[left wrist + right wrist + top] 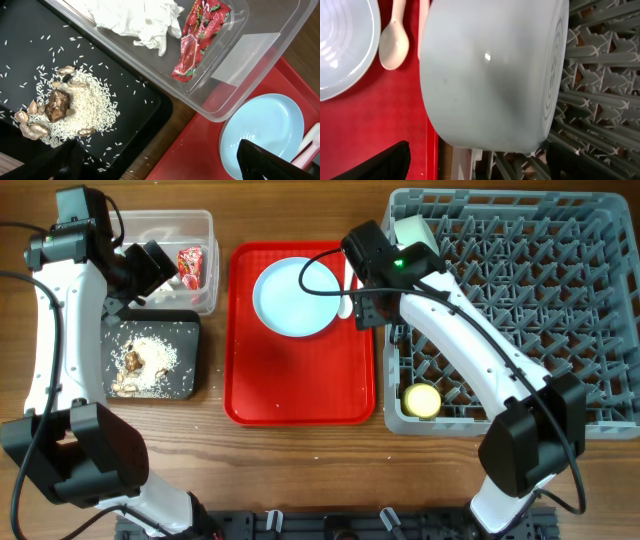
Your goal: Sort waste into correct bins and load items into the dishwasher rack
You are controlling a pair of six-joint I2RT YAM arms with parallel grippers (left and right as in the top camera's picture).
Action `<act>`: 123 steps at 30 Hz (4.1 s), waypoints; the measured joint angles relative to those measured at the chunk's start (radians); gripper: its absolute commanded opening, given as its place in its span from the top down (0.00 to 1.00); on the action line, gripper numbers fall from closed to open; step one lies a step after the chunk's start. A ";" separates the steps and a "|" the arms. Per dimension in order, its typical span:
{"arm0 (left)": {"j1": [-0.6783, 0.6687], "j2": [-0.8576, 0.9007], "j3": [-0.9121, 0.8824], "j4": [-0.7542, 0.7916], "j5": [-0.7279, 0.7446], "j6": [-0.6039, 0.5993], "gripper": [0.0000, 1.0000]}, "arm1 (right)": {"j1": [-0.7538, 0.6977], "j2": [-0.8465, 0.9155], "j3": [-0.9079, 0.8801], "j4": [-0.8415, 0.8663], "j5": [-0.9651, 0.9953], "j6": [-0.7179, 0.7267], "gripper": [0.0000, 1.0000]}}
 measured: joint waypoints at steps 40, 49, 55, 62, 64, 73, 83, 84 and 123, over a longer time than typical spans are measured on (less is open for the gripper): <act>0.000 0.000 0.000 0.000 0.000 0.000 0.00 | -0.101 0.000 0.005 0.055 0.200 -0.247 0.30; 0.000 0.000 0.000 0.000 0.000 0.000 0.00 | -0.101 0.000 0.005 0.081 0.201 -0.215 0.73; 0.000 0.000 0.000 0.000 0.000 0.000 0.00 | -0.115 -0.002 0.005 0.089 0.246 -0.172 0.85; 0.000 0.000 0.000 0.000 0.000 0.000 0.00 | -0.103 -0.002 0.005 0.093 0.218 -0.172 0.96; 0.000 0.000 0.000 0.000 0.000 0.000 0.00 | -0.102 -0.002 0.005 0.093 0.217 -0.172 0.96; 0.000 0.000 0.000 0.000 0.000 0.000 0.00 | -0.102 -0.023 0.005 0.143 0.196 -0.172 0.91; 0.000 0.000 0.000 0.000 0.000 0.000 0.00 | -0.101 -0.078 0.005 0.191 -0.345 -0.274 0.59; 0.000 0.000 0.000 0.000 0.000 0.000 0.00 | -0.099 -0.078 0.004 0.175 -0.399 -0.281 0.58; 0.000 0.000 0.000 0.000 0.000 0.000 0.00 | 0.082 0.103 -0.295 0.281 -0.679 -0.245 0.96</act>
